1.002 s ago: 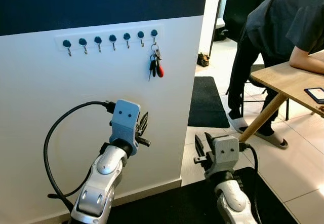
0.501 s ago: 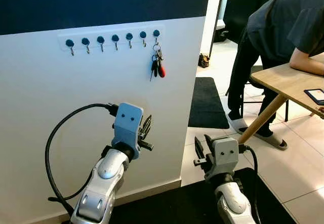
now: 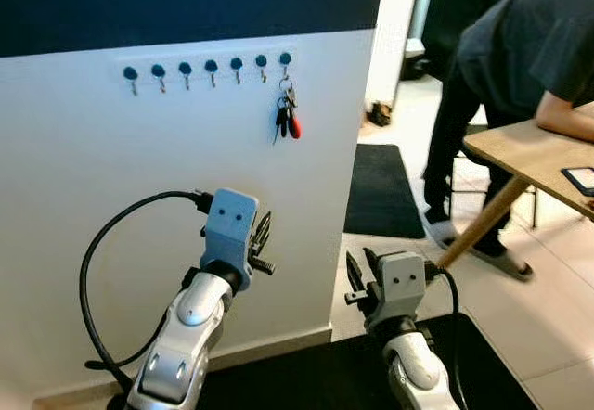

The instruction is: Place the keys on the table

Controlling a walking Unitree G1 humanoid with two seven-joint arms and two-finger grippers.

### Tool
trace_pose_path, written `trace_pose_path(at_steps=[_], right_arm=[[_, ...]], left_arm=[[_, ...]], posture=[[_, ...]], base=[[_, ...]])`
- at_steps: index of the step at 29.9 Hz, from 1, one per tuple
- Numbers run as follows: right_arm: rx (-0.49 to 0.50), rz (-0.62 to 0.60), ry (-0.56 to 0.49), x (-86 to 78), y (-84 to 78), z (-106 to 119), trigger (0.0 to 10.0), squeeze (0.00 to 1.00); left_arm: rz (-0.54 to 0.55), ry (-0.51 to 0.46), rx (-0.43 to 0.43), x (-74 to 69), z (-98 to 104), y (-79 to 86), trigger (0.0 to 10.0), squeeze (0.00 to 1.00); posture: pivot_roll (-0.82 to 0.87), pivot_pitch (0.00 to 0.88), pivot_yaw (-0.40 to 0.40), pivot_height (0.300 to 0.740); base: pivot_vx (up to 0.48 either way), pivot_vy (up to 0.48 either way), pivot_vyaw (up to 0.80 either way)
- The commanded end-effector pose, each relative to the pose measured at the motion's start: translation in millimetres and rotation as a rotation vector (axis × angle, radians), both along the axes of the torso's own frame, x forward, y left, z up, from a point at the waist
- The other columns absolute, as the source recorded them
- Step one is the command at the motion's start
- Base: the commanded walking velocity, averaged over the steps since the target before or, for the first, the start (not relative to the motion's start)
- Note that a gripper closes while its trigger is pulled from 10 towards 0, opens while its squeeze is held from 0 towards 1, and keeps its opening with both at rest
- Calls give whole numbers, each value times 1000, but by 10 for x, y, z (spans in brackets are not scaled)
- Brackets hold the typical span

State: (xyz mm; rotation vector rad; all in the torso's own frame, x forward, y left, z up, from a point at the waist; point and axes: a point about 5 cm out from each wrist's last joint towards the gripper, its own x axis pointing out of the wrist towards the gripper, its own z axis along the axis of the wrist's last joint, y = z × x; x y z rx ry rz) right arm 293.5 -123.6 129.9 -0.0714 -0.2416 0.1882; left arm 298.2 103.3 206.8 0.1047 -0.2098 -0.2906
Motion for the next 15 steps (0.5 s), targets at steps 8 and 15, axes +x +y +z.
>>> trace_pose_path(at_steps=[8, 15], right_arm=[[6, -24, 29, -21, -52, -76, 10000, 0], [11, -27, 30, -27, -36, -85, 10000, 0]], left_arm=[[7, 41, 23, 29, -58, -20, 10000, 0], [5, 37, 44, 42, -48, -30, 10000, 0]], posture=[[95, 87, 63, 740], [96, 86, 70, 740]], base=[[30, -30, 0], [0, 0, 0]])
